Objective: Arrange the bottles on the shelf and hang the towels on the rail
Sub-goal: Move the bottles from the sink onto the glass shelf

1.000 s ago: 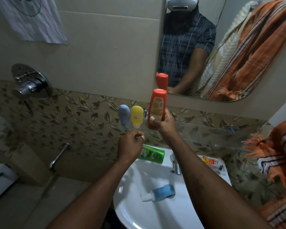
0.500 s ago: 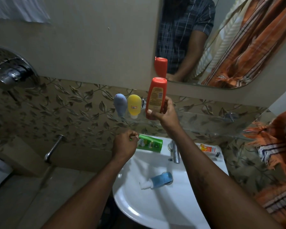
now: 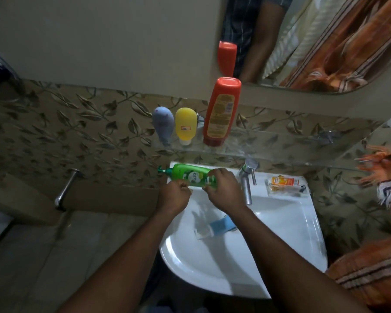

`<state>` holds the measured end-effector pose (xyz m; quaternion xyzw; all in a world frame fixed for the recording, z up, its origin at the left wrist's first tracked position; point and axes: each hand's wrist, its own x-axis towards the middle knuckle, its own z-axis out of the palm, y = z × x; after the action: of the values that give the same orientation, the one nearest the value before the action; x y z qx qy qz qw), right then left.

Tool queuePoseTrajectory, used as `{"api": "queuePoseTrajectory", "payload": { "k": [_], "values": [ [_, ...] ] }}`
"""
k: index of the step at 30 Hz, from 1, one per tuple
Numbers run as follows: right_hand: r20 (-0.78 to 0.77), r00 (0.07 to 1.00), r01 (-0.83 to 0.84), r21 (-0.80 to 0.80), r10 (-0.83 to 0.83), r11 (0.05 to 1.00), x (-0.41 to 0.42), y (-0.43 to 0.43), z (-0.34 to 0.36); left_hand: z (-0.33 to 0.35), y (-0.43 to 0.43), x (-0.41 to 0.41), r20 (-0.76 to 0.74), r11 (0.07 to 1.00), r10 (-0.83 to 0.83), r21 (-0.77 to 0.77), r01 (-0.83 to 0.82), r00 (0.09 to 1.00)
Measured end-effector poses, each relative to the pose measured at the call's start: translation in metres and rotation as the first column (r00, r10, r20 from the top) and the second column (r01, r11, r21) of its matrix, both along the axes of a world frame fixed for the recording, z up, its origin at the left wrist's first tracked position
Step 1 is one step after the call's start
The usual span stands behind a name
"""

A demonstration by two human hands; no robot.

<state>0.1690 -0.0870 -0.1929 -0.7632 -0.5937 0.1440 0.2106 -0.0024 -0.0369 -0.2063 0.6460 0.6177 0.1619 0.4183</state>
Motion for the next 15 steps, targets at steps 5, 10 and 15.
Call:
{"api": "queuePoseTrajectory", "payload": {
  "k": [5, 10, 15],
  "values": [
    [0.249, 0.955, -0.105, -0.223, 0.161, 0.969, -0.001, 0.051, -0.005, -0.019, 0.001, 0.0, 0.018, 0.99, -0.029, -0.135, 0.032, 0.999],
    [0.313, 0.931, -0.054, -0.392, 0.188, 0.918, -0.006, 0.074, -0.024, -0.035, -0.003, 0.0, 0.061, 0.988, 0.008, -0.154, 0.001, 0.998],
    [0.189, 0.976, -0.034, -0.362, 0.109, 0.932, -0.01, 0.065, -0.048, -0.043, -0.009, -0.001, 0.145, 0.968, 0.125, -0.236, -0.088, 0.981]
  ]
}}
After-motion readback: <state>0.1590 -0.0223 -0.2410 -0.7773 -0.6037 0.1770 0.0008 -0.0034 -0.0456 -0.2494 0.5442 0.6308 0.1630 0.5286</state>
